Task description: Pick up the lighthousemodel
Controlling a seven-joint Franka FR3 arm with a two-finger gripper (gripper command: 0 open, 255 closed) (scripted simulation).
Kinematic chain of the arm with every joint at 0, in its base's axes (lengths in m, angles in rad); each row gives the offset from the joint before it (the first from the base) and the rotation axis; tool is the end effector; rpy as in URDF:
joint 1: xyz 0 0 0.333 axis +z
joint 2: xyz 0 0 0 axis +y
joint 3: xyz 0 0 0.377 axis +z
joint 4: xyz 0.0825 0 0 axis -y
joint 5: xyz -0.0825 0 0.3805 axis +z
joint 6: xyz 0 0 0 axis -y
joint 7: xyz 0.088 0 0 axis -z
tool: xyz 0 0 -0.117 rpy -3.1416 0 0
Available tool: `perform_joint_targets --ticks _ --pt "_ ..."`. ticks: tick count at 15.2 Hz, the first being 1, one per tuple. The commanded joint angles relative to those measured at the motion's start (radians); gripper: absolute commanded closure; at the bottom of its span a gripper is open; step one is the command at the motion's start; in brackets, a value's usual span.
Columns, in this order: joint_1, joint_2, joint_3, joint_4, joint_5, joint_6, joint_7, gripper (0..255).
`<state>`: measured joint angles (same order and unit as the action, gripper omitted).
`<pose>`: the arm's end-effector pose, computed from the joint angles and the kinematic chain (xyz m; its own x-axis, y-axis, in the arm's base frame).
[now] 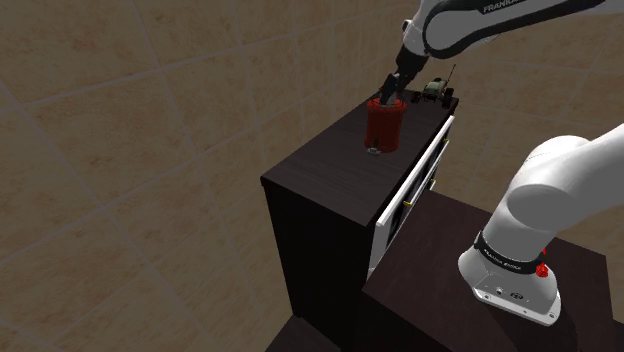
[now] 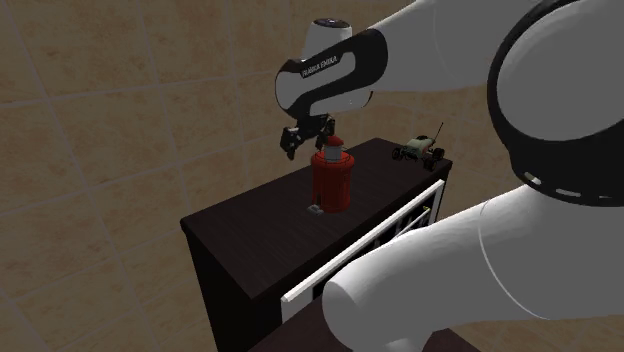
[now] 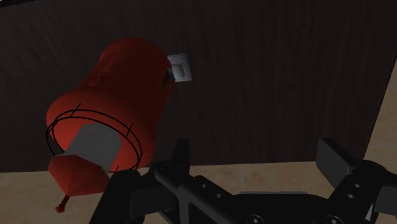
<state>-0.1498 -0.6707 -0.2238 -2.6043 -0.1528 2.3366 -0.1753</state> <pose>0.3162 -0.1415 0.5421 0.9230 -0.0734 0.3778 -0.1079 -0.9916 0.0709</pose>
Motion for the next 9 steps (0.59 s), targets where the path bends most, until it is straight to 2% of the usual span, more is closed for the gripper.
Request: perform_joint_targets --ticks 1,5,9 --pt "-0.014 0.047 -0.029 -0.006 -0.02 0.112 -0.017 0" --pt "-0.029 0.148 -0.091 0.009 -0.039 0.307 -0.056 0" --pt "-0.016 0.26 -0.169 0.047 -0.025 0.492 -0.111 0"
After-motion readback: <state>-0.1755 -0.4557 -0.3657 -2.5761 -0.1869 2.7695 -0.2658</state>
